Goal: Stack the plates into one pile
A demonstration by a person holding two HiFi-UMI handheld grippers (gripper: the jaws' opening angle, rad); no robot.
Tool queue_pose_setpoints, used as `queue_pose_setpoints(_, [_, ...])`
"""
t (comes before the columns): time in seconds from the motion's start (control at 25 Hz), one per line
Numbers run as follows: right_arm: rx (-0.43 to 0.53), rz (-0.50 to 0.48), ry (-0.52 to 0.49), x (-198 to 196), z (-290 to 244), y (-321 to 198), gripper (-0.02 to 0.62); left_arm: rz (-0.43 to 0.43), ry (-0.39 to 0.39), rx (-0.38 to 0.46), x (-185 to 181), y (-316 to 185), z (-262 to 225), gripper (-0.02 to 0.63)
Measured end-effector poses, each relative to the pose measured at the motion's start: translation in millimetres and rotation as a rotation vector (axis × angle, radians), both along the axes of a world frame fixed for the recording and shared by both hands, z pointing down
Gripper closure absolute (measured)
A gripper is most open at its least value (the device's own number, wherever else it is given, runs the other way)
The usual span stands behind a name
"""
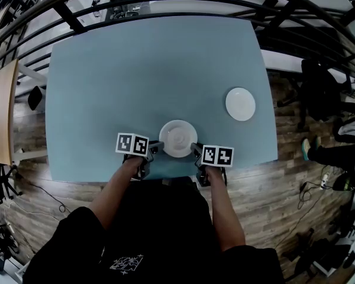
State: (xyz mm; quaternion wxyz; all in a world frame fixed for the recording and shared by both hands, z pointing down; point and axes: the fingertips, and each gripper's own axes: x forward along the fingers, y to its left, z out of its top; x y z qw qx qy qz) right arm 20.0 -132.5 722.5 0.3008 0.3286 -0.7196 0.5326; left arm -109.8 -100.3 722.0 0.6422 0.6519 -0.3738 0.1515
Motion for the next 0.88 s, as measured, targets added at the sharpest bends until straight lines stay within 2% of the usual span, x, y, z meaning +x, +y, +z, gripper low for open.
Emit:
queue_pose_setpoints(0.28, [0.035,-0.101,0.073,-3.7,0.1,4.3,0.540,-0.017,0.001,0.015,-1.0,-2.5,-6.2,0.505])
queue_pose_setpoints(0.56, [0.084,-0.198,0.160,-6.7,0.2,7.2,0.482,-0.009,0.000,0.055,-2.8,-14.8,-19.4,0.505])
queue_pose_setpoints(0.68, [0.095,-0.166,0.148,-6.2,-3.5,4.8,0.479,0.005,-0.001,0.082,-3.2,-23.9,-29.3,0.505])
queue_pose_setpoints(0.88, [0.103,-0.054,0.060,3.2,-15.4,-8.1,0.479,0.039,-0.006,0.127,6.5,-41.0,-41.7,0.505])
